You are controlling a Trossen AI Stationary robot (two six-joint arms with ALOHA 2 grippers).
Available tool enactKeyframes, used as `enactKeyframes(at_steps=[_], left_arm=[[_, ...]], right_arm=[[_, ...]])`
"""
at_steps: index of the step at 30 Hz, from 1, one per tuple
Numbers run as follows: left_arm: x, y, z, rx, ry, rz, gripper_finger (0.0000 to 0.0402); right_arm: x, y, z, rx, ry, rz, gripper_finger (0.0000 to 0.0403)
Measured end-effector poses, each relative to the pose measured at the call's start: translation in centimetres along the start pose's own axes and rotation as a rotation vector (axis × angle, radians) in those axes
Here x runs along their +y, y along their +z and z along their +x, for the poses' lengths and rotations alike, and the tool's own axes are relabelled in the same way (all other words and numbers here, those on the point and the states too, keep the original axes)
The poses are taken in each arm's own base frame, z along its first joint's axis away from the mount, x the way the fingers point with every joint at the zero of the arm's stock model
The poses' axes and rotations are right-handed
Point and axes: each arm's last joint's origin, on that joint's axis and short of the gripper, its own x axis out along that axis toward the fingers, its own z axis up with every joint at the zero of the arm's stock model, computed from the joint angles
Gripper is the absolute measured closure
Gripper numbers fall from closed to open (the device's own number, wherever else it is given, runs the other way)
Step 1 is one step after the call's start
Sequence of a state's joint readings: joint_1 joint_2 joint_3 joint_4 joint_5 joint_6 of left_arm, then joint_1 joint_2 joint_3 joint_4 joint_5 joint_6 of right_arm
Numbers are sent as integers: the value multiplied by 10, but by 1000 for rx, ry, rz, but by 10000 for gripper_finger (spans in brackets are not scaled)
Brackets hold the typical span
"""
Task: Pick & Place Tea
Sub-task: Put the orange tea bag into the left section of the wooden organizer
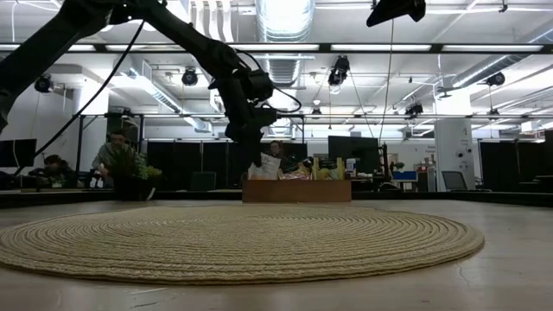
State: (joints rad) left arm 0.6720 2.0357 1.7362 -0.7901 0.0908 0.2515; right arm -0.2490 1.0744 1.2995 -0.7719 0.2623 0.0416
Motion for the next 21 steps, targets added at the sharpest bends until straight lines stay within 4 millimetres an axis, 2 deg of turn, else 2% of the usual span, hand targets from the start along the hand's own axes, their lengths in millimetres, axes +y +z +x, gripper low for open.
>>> enactKeyframes(at_steps=[11,21], left_arm=[[-2,-1,-14,-99,23,-43,401],[-5,-11,-2,-92,18,-81,401]], right_arm=[[0,0,0,0,-1,-8,394],[0,0,0,0,-1,-7,394]])
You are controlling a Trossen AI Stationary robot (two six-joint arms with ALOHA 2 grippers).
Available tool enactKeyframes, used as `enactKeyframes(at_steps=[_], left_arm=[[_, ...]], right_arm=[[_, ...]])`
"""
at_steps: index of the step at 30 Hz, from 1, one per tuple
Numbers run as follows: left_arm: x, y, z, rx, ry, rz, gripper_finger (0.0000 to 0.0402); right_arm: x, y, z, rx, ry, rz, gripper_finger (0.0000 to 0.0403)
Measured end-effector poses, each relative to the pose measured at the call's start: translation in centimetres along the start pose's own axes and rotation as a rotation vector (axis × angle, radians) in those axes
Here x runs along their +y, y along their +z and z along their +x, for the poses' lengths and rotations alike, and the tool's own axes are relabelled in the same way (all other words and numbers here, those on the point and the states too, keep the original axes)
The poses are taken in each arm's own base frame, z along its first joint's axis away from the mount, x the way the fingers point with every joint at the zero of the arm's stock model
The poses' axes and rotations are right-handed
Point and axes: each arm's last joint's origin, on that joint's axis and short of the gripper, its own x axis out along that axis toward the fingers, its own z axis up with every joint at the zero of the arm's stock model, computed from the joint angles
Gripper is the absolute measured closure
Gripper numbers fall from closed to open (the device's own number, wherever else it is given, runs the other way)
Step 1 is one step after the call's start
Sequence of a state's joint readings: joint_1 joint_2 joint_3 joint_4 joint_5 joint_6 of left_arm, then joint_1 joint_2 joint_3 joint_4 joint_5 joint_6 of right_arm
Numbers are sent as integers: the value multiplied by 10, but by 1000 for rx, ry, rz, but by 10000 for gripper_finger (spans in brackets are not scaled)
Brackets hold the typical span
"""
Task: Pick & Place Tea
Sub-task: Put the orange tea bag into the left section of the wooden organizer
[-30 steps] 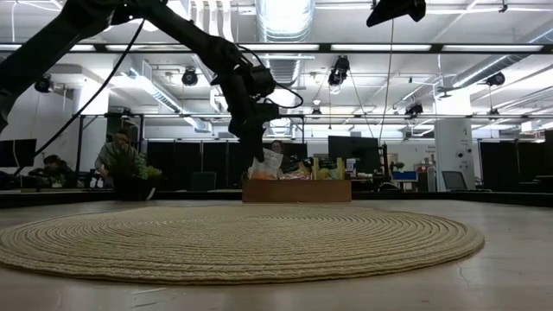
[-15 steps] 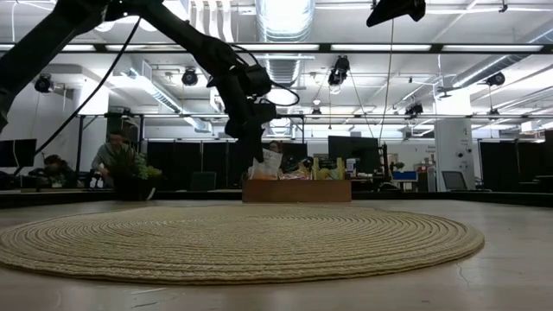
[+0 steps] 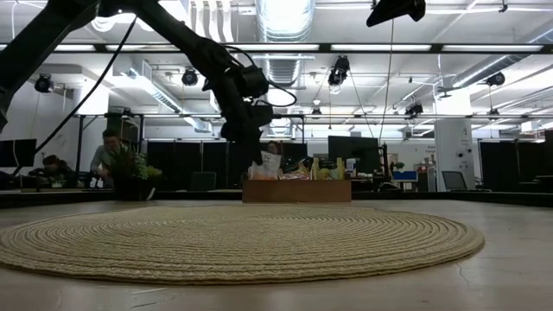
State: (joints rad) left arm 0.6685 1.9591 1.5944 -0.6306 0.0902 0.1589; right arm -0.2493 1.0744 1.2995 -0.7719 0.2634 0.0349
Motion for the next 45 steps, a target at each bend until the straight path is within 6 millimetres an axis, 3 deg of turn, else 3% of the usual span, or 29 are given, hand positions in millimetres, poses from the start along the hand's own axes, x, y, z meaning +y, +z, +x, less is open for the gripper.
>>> enactKeyframes(at_steps=[12,23,30,36,42,45], left_arm=[[-1,-1,3,-17,-25,-15,395],[-1,-7,7,7,-30,-50,278],[0,7,-7,-15,-27,-41,254],[0,21,-22,-87,-46,-11,272],[-4,17,-14,-101,-100,-1,380],[-6,14,-9,-109,-104,-7,395]], right_arm=[[0,0,0,0,0,-8,394],[0,0,0,0,-1,-12,394],[0,0,0,-1,-1,-12,394],[0,0,0,-2,0,-11,394],[0,0,0,-3,0,-11,394],[0,0,0,-3,0,-10,394]])
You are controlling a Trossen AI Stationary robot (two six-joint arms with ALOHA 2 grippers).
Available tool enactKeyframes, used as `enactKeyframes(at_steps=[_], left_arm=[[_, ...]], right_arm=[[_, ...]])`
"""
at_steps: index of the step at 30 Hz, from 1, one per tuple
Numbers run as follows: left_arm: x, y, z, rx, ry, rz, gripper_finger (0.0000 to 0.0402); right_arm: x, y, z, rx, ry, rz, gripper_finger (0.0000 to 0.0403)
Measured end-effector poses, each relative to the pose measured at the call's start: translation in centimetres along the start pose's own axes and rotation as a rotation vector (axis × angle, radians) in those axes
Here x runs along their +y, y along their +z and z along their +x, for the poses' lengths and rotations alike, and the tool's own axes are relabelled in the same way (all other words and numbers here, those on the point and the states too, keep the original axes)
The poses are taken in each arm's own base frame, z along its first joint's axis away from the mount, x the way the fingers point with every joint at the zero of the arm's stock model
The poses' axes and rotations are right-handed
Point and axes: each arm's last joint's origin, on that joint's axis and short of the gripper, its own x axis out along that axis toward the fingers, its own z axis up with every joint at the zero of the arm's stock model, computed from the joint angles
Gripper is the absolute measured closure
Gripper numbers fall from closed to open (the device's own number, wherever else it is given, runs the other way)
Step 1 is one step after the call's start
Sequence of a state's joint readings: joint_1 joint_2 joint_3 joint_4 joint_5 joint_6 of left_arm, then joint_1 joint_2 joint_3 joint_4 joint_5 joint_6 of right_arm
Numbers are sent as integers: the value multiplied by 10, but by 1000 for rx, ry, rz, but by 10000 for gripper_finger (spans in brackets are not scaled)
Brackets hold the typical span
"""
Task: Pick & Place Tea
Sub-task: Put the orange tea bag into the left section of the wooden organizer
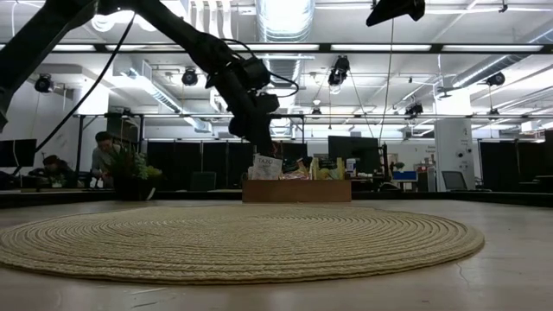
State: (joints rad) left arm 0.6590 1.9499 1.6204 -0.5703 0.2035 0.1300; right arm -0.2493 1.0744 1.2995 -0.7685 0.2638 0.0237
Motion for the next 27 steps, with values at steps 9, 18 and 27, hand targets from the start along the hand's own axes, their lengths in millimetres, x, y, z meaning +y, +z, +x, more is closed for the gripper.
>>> enactKeyframes(at_steps=[9,18,27], left_arm=[[0,-21,15,62,12,-10,401],[-4,-9,-3,-13,2,-1,401],[-3,0,-7,-109,55,-7,401]], right_arm=[[0,0,0,0,0,1,394],[0,0,0,1,1,3,394],[0,0,0,2,1,2,394]])
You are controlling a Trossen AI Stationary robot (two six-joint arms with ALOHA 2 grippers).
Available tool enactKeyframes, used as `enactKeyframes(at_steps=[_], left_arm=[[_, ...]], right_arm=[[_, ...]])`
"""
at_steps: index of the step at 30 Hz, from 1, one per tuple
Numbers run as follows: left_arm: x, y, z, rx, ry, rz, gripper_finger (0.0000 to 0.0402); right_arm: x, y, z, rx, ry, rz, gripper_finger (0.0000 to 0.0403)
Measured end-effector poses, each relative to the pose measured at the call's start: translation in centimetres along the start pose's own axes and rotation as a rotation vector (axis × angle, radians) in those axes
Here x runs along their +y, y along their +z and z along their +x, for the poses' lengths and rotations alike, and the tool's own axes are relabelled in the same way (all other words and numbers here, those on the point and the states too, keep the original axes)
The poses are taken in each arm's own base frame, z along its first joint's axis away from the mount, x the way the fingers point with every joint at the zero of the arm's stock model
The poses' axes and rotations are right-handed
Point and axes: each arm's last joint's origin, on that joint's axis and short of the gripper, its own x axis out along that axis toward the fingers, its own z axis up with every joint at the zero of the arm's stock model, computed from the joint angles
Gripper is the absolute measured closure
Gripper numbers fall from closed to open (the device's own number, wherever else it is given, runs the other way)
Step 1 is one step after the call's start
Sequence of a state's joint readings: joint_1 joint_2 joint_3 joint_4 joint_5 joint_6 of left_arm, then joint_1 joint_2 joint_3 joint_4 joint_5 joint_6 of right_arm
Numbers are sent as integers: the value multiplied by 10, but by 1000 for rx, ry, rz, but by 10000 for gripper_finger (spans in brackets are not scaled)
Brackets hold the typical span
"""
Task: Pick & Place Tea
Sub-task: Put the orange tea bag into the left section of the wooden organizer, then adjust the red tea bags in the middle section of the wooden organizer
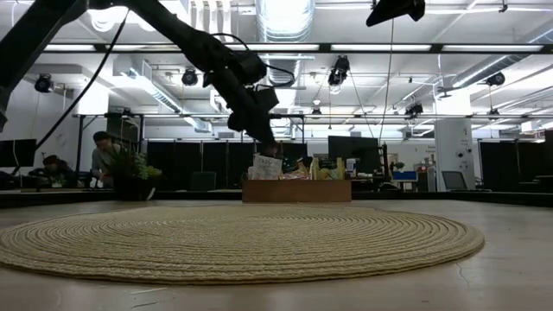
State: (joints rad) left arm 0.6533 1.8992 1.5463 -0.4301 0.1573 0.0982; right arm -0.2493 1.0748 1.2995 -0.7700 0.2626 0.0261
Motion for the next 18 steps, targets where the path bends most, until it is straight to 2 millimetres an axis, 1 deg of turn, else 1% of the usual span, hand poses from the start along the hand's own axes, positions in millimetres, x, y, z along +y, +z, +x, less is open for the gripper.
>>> enactKeyframes(at_steps=[6,10,13,18], left_arm=[[-1,-23,21,31,18,-46,401],[0,-36,26,48,40,-56,401],[0,-35,24,44,49,-56,401],[0,-14,10,-29,54,-47,401]], right_arm=[[0,0,0,2,0,-1,394],[0,0,0,2,0,-1,394],[0,0,0,2,0,-4,394],[0,0,0,2,0,-3,394]])
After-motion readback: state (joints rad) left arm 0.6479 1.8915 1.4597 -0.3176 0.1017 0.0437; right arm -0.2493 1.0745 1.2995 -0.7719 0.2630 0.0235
